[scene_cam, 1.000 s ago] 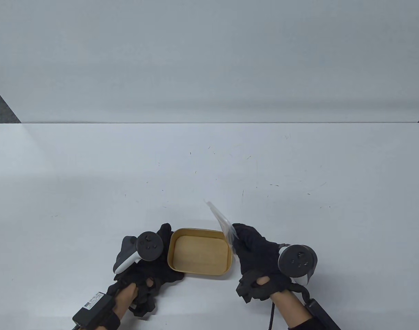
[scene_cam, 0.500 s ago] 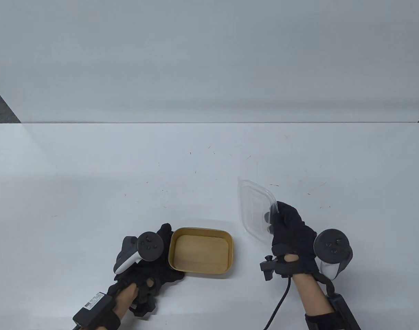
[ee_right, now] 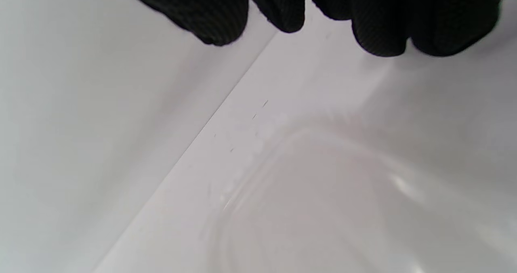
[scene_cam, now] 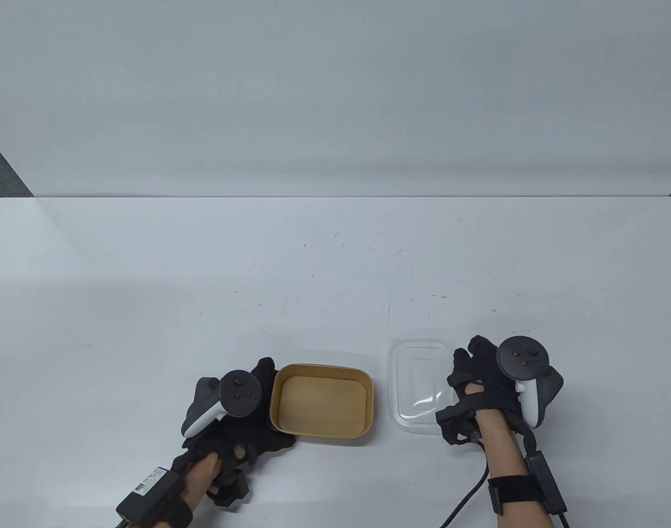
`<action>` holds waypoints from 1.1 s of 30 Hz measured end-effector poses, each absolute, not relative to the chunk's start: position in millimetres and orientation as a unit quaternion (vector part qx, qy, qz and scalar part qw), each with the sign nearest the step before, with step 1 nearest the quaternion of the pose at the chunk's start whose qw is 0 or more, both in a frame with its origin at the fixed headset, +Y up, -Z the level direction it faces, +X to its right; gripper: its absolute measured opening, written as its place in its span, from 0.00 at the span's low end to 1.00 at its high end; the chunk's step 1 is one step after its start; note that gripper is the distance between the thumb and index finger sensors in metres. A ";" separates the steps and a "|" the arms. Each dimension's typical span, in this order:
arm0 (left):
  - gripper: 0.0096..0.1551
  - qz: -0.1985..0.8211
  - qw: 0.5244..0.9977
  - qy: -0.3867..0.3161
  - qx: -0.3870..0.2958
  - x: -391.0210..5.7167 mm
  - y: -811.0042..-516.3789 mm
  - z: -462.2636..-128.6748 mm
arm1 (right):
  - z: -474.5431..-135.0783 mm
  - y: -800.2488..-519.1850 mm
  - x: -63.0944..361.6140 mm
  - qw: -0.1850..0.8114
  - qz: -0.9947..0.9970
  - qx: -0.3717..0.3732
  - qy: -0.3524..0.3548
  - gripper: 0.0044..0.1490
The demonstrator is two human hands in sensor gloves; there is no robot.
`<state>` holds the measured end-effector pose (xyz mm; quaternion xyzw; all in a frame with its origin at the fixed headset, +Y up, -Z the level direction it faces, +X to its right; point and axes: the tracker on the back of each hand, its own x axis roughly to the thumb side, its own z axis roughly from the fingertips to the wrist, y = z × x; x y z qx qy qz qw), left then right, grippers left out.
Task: Remove lid from takeout box
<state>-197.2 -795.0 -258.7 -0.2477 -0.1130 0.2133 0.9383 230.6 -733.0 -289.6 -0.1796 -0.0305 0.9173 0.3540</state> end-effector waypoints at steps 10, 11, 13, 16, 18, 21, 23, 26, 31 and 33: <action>0.88 0.241 0.932 -0.133 -0.238 -221.1 -788.4 -260.8 | -268.7 -707.5 216.8 0.348 0.927 -0.076 -0.117 0.41; 0.87 0.256 0.929 -0.131 -0.234 -230.1 -784.2 -262.1 | -266.9 -704.4 216.6 0.358 0.923 -0.066 -0.127 0.41; 0.88 0.317 0.911 -0.134 -0.229 -247.3 -774.9 -264.6 | -261.8 -695.6 215.7 0.377 0.913 -0.045 -0.150 0.41; 0.86 0.389 0.896 -0.122 -0.177 -271.7 -754.5 -262.8 | -249.6 -677.6 208.3 0.348 0.914 0.000 -0.209 0.43; 0.79 0.411 0.896 -0.118 -0.120 -281.8 -741.5 -257.7 | -239.8 -666.1 198.5 0.300 0.919 0.058 -0.249 0.45; 0.69 0.385 0.918 -0.095 0.019 -286.4 -719.9 -244.5 | -226.8 -657.5 180.6 0.228 0.924 0.138 -0.274 0.51; 0.65 0.288 0.948 -0.092 0.100 -281.8 -705.8 -234.4 | -220.1 -658.0 165.1 0.174 0.930 0.184 -0.265 0.54; 0.64 0.135 0.975 -0.113 0.138 -268.9 -697.3 -226.2 | -216.5 -664.0 146.5 0.109 0.939 0.221 -0.241 0.56; 0.64 0.052 0.984 -0.131 0.110 -249.8 -705.7 -225.1 | -218.7 -677.9 129.3 0.030 0.950 0.234 -0.204 0.56; 0.64 0.019 0.987 -0.128 0.094 -245.7 -709.8 -227.2 | -220.5 -681.5 128.5 0.022 0.954 0.230 -0.191 0.56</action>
